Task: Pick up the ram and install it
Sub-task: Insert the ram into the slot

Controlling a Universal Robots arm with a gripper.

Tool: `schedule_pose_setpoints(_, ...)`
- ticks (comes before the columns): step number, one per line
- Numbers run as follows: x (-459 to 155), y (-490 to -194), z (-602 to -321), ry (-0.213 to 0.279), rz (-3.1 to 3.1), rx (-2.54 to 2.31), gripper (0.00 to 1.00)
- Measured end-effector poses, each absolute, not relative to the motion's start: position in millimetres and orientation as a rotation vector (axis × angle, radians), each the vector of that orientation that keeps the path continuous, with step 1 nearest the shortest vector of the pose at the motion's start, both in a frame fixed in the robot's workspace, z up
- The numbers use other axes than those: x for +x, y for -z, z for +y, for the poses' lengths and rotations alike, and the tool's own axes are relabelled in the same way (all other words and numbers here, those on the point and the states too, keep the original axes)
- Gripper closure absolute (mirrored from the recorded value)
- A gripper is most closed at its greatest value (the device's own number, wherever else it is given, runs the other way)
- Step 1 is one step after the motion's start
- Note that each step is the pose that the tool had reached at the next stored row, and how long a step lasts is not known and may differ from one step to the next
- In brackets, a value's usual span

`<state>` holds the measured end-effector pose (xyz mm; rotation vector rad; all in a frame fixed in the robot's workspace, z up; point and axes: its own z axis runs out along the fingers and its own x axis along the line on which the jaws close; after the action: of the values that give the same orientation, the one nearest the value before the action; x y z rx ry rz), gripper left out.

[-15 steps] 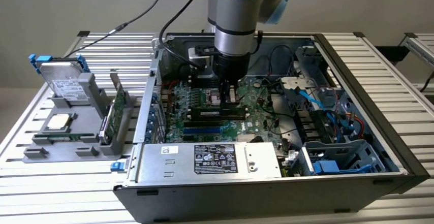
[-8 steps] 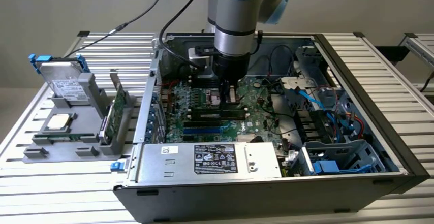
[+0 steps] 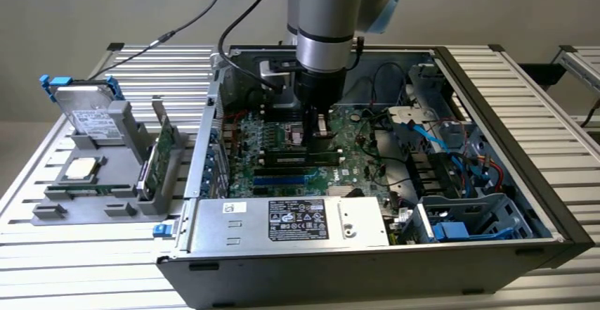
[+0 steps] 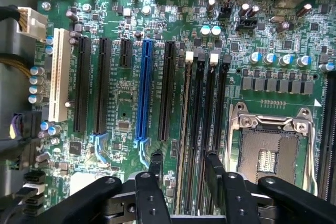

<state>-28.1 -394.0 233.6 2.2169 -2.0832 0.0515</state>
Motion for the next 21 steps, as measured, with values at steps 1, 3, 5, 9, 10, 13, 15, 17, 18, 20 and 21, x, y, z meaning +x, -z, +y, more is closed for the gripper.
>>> schedule_pose_setpoints(1,-28,-238,-394,-0.052,-2.083,2.217,0.55)
schedule_pose_setpoints(3,-29,-246,-394,-0.052,-2.083,2.216,0.55)
schedule_pose_setpoints(5,-29,-249,-394,-0.052,-2.083,2.217,0.55)
schedule_pose_setpoints(9,-29,-249,-394,-0.052,-2.083,2.217,0.63)
schedule_pose_setpoints(10,-29,-249,-394,-0.052,-2.083,2.217,0.63)
schedule_pose_setpoints(13,-29,-249,-394,-0.052,-2.083,2.217,0.82)
schedule_pose_setpoints(15,-29,-249,-394,-0.052,-2.083,2.217,0.87)
schedule_pose_setpoints(17,-29,-249,-394,-0.052,-2.083,2.217,0.9)
schedule_pose_setpoints(18,-29,-249,-394,-0.052,-2.083,2.217,0.9)
schedule_pose_setpoints(20,-29,-249,-394,-0.051,-2.083,2.217,0.9)
schedule_pose_setpoints(21,-29,-249,-394,-0.052,-2.083,2.217,0.9)
